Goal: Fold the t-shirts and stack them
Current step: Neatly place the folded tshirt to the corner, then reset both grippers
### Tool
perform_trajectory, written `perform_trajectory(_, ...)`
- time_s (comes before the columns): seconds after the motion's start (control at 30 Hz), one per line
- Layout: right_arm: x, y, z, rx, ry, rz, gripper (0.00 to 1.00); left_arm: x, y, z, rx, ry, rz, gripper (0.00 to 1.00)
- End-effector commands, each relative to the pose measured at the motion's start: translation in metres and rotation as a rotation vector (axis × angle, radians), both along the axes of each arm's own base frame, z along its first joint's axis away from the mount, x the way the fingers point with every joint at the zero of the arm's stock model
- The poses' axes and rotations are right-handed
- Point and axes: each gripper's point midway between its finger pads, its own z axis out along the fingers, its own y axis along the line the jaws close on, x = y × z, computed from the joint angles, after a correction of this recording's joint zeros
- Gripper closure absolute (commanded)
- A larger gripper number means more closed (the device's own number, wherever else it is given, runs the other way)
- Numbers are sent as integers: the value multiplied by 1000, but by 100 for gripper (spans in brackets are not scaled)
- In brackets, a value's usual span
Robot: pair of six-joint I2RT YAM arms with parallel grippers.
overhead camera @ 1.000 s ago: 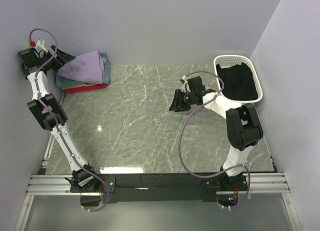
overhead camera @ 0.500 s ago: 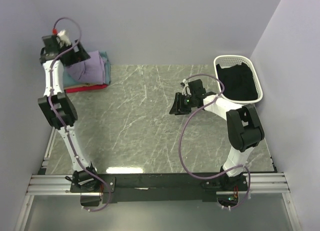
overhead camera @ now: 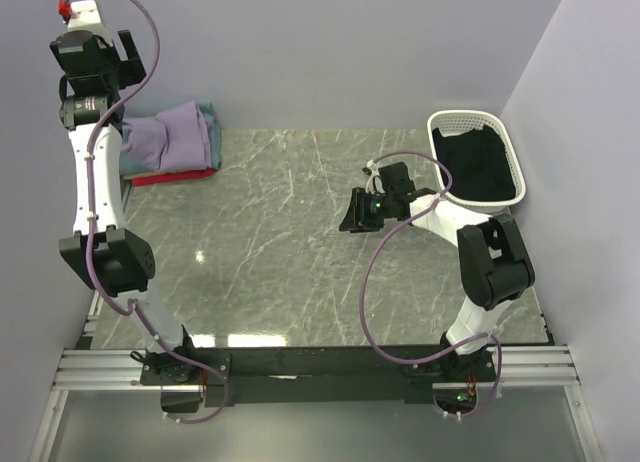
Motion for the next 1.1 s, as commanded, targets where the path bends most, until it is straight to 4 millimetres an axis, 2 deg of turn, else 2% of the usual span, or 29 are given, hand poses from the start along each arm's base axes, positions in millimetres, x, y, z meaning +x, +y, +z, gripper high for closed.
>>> perform_trajectory(0.0,6,1,19,32,-63,-1,52,-3,-3,-3,9,17,27,0)
perform_trajectory(0.13,4,0,25,39,-81,-4,52,-7,-49,-1,-70,18,-139,1)
perform_trajectory(0.23,2,-1,33,39,-101,-4,52,-14,-84,-8,-131,9,-240,1)
perform_trajectory(0.27,2,-3,36,36,-108,-9,52,-19,-99,-18,-152,30,-308,0)
perform_trajectory(0.3,1,-5,40,34,-124,-17,52,-20,-110,-23,-201,36,-336,4)
perform_trajectory(0.33,1,-7,43,29,-136,-23,52,-22,-123,-28,-234,50,-379,15)
perform_trajectory(0.37,-1,-8,45,25,-134,-26,52,-25,-138,-35,-263,62,-434,16)
perform_trajectory(0.4,2,-11,56,12,-171,-31,52,-29,-155,-37,-315,68,-483,15)
perform_trajectory(0.43,3,-14,61,-2,-187,-41,52,-34,-184,-38,-338,71,-560,14)
perform_trajectory(0.47,5,-18,66,-21,-203,-59,52,-44,-199,-47,-359,87,-608,16)
perform_trajectory(0.53,8,-30,86,-68,-269,-96,52,-59,-242,-48,-375,88,-703,18)
perform_trajectory(0.57,6,-35,91,-87,-281,-107,52,-76,-278,-56,-376,118,-780,18)
perform_trajectory(0.6,6,-39,107,-91,-324,-123,52,-86,-298,-57,-389,122,-841,17)
perform_trajectory(0.63,9,-47,112,-121,-349,-158,52,-106,-329,-69,-393,156,-919,6)
perform_trajectory(0.67,7,-52,117,-135,-360,-175,52,-115,-343,-72,-398,162,-948,0)
perform_trajectory(0.7,6,-57,128,-139,-393,-198,52,-123,-354,-76,-395,171,-964,0)
perform_trajectory(0.73,7,-65,132,-164,-412,-236,50,-139,-374,-87,-382,198,-981,0)
perform_trajectory(0.83,1,-77,149,-177,-462,-286,48,-160,-396,-106,-349,222,-954,0)
perform_trajectory(0.87,0,-83,151,-192,-471,-309,47,-163,-398,-111,-335,236,-937,1)
perform_trajectory(0.9,-3,-87,158,-193,-491,-325,46,-165,-397,-119,-317,258,-907,1)
perform_trajectory(0.93,-4,-90,161,-202,-500,-337,45,-176,-406,-133,-289,291,-905,1)
perform_trajectory(0.97,-4,-96,162,-220,-507,-363,44,-170,-398,-140,-249,282,-821,1)
perform_trajectory(1.03,-8,-103,166,-229,-525,-391,39,-174,-398,-151,-213,309,-771,1)
perform_trajectory(1.07,-7,-109,167,-247,-530,-417,37,-172,-387,-155,-179,304,-690,1)
